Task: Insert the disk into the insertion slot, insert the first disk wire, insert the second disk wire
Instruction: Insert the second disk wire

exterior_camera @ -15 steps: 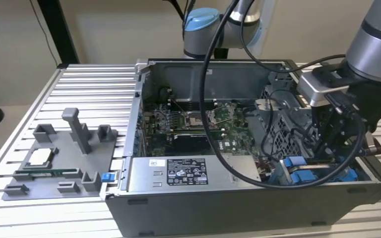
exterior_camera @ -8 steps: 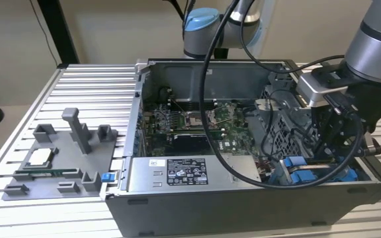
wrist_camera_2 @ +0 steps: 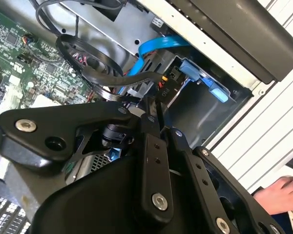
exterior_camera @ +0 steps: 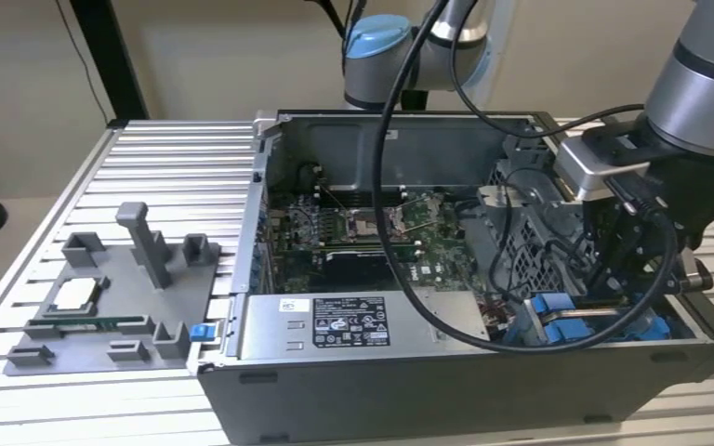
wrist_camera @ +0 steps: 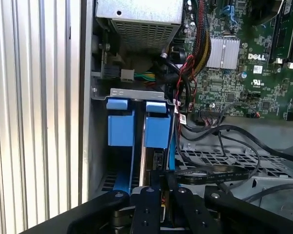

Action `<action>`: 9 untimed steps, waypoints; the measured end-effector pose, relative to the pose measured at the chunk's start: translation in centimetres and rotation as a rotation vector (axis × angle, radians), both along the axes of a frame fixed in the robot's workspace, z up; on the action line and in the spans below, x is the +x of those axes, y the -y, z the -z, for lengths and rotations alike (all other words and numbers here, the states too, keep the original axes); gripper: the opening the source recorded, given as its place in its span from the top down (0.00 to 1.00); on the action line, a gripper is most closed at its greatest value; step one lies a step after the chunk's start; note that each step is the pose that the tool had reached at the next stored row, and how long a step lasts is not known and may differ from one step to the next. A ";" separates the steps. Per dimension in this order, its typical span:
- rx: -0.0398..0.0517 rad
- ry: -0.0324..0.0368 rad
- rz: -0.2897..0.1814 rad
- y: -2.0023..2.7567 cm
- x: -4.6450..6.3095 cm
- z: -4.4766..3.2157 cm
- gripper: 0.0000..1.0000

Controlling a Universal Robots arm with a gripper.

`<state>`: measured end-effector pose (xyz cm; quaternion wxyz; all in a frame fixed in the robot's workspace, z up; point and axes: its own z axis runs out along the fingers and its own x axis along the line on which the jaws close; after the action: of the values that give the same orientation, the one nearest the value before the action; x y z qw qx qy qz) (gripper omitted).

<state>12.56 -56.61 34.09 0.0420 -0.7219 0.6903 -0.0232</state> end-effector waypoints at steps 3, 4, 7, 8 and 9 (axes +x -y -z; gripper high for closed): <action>0.0000 -0.0006 0.000 0.01 0.0 -0.07 1.00; -0.0001 -0.0010 0.000 0.02 0.0 -0.12 1.00; 0.0000 -0.0013 0.000 0.03 0.0 -0.14 1.00; 0.0001 -0.0013 0.000 0.04 0.0 -0.14 1.00; -0.0001 -0.0013 0.000 0.08 0.0 -0.15 1.00</action>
<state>12.56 -56.69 34.24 0.0415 -0.7219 0.6904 -0.0227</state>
